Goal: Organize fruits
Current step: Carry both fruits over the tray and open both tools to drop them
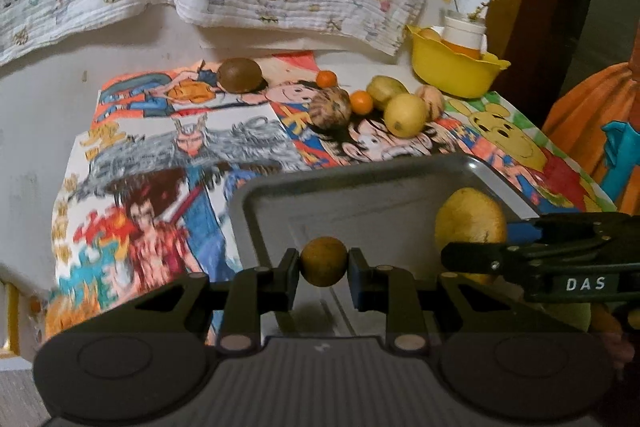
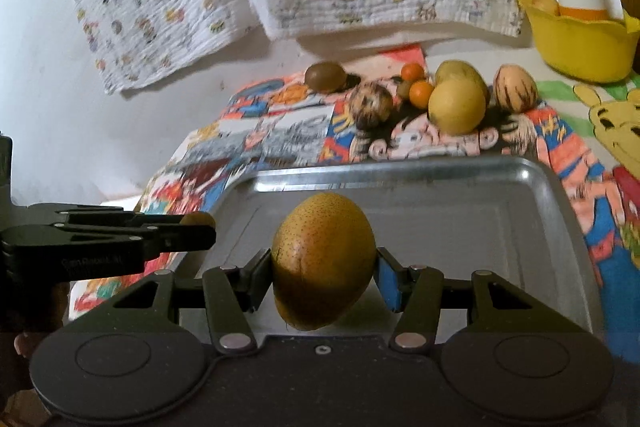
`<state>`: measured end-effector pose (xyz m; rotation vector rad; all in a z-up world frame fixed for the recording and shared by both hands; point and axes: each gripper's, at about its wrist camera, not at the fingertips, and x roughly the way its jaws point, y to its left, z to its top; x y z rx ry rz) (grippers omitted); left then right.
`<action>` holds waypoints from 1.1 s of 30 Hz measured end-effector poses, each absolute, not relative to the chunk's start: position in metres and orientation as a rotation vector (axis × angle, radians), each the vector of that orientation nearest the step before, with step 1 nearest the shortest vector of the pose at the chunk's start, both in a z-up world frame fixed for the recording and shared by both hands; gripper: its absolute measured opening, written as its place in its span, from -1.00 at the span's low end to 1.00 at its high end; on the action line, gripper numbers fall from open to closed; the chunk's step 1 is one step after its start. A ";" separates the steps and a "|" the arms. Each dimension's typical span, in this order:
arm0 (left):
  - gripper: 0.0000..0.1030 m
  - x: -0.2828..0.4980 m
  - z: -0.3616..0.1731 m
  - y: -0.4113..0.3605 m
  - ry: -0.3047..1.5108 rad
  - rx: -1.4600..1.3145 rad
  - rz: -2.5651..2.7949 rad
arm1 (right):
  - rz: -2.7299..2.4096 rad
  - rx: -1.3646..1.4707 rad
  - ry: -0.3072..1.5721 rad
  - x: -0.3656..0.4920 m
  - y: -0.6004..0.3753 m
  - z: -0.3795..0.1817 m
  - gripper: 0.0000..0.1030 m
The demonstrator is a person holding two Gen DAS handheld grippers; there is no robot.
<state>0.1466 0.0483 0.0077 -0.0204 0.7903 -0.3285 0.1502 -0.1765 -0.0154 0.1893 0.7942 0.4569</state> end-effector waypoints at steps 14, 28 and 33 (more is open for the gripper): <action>-0.45 0.118 -0.002 0.046 0.831 -0.025 -0.321 | 0.498 0.143 0.864 0.136 -0.169 -0.019 0.09; -0.42 0.120 -0.009 0.047 0.863 -0.021 -0.322 | 0.498 0.140 0.887 0.139 -0.168 -0.021 0.12; -0.36 0.117 -0.004 0.047 0.850 -0.025 -0.317 | 0.485 0.131 0.879 0.138 -0.174 -0.019 0.27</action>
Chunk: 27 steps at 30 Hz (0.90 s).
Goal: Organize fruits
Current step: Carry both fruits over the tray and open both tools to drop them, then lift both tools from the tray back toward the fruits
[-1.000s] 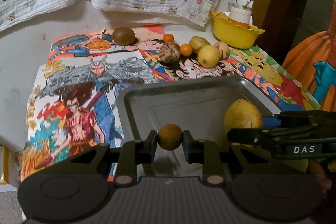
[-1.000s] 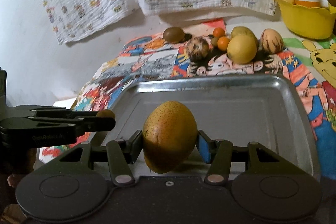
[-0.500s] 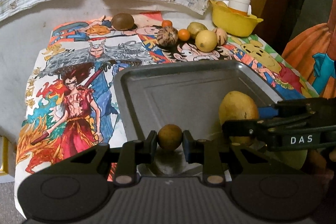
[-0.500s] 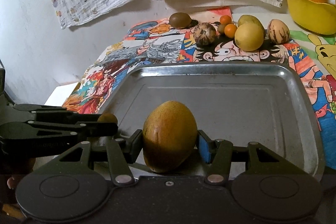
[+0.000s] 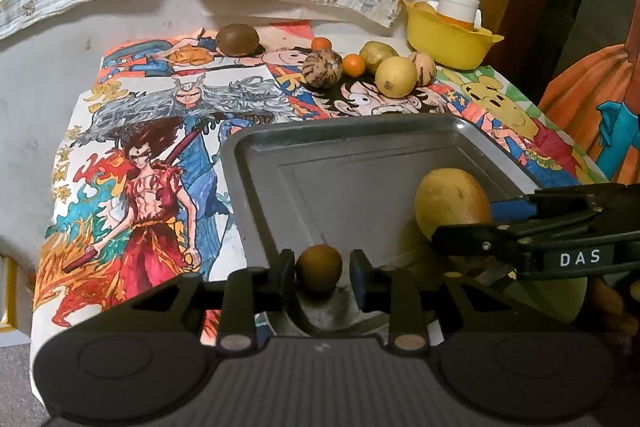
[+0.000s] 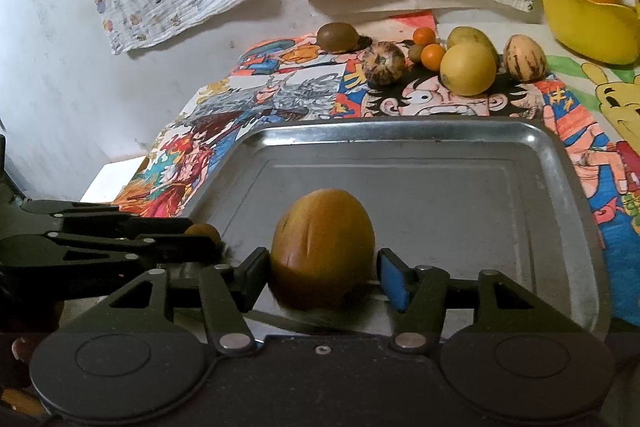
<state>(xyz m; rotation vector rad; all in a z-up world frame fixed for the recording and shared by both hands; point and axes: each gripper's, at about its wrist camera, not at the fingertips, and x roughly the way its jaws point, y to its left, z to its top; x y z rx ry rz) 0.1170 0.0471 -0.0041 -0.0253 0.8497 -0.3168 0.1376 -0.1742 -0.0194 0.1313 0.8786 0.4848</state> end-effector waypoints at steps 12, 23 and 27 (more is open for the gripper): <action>0.78 0.095 0.014 0.047 0.816 -0.013 -0.304 | 0.517 0.090 0.872 0.117 -0.198 -0.007 0.86; 0.99 0.090 0.017 0.046 0.834 0.072 -0.272 | 0.467 -0.102 0.842 0.113 -0.207 0.010 0.99; 0.99 0.098 0.019 0.054 0.857 0.073 -0.263 | 0.442 -0.134 0.859 0.123 -0.212 0.006 0.99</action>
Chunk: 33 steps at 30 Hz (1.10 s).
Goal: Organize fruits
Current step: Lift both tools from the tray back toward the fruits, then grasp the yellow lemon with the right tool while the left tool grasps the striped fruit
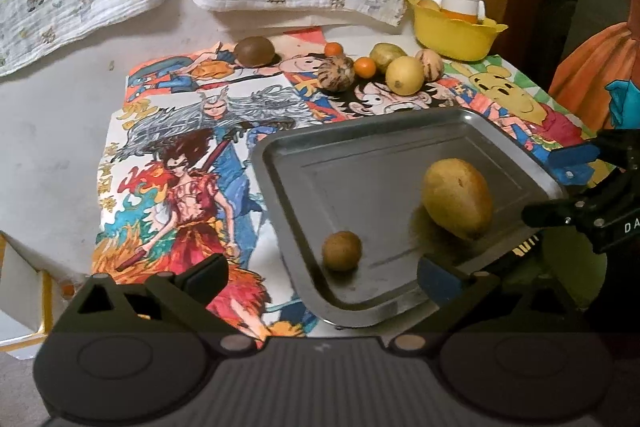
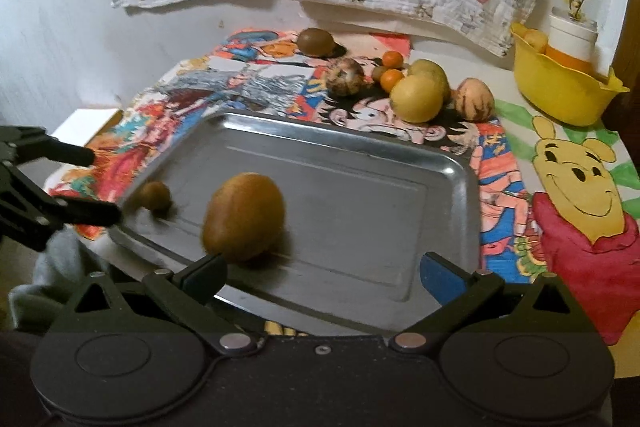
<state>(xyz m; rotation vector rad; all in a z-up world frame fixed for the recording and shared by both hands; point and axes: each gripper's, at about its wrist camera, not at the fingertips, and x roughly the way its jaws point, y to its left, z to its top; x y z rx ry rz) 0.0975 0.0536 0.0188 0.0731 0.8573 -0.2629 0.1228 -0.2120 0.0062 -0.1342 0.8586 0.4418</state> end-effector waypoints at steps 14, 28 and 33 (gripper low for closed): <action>0.99 0.160 0.030 0.073 0.865 0.074 -0.198 | 0.316 -0.048 0.801 0.178 -0.231 0.007 0.99; 0.99 0.271 0.028 0.051 0.818 0.064 -0.204 | 0.225 -0.037 0.791 0.262 -0.238 -0.007 0.99; 0.99 0.304 0.025 0.034 0.801 0.068 -0.249 | 0.228 -0.042 0.806 0.288 -0.231 -0.014 0.99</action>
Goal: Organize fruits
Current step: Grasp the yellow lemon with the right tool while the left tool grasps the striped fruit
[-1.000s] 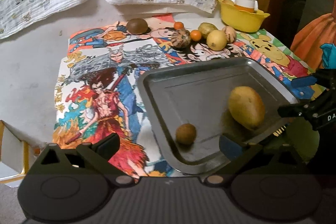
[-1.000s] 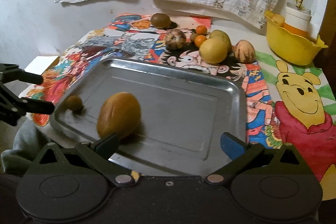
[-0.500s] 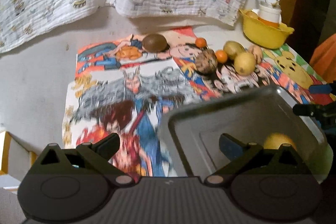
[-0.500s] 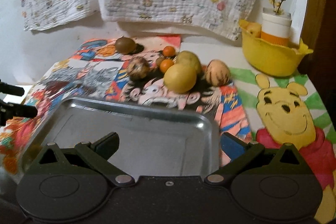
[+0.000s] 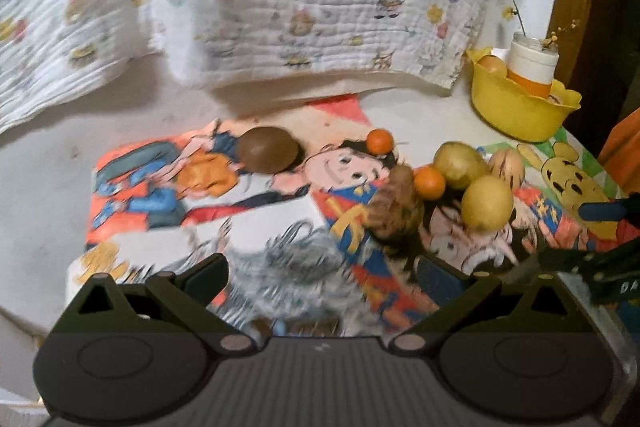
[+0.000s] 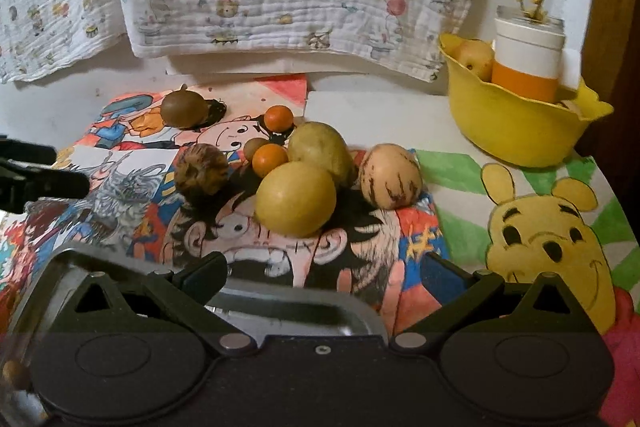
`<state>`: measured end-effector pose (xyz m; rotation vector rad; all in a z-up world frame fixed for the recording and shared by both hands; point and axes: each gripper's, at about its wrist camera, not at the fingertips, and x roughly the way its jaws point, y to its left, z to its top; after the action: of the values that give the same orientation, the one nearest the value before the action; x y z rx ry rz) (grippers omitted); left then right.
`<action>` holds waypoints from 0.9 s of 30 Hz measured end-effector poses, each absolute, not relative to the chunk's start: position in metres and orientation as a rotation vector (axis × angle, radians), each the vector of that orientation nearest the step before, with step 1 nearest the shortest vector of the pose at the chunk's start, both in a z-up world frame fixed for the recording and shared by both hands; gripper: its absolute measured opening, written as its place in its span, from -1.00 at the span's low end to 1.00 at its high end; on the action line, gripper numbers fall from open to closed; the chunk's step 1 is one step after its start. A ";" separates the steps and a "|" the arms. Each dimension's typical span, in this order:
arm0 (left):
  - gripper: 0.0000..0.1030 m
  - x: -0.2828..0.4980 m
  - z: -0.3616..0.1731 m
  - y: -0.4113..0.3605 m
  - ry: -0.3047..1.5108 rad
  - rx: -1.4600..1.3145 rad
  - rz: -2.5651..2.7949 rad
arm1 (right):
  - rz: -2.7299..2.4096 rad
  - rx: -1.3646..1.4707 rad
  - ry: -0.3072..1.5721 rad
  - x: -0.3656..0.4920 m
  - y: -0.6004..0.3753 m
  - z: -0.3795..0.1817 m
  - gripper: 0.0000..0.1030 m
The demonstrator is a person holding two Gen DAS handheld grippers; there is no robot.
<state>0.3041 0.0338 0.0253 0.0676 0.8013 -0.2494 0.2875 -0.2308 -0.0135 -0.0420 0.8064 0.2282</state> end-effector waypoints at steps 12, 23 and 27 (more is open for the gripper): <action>0.99 0.364 -0.005 0.006 0.862 -0.010 -0.377 | 0.255 -0.105 0.815 0.328 -0.199 -0.037 0.82; 0.68 0.392 -0.031 -0.003 0.909 -0.038 -0.426 | 0.232 -0.076 0.835 0.349 -0.192 -0.054 0.58; 0.55 0.394 -0.034 -0.003 0.899 -0.043 -0.449 | 0.232 -0.076 0.832 0.352 -0.191 -0.054 0.54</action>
<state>0.3939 -0.0031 -0.0338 -0.0429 0.8988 -0.4491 0.3523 -0.1909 -0.0537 -0.0763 0.8317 0.2319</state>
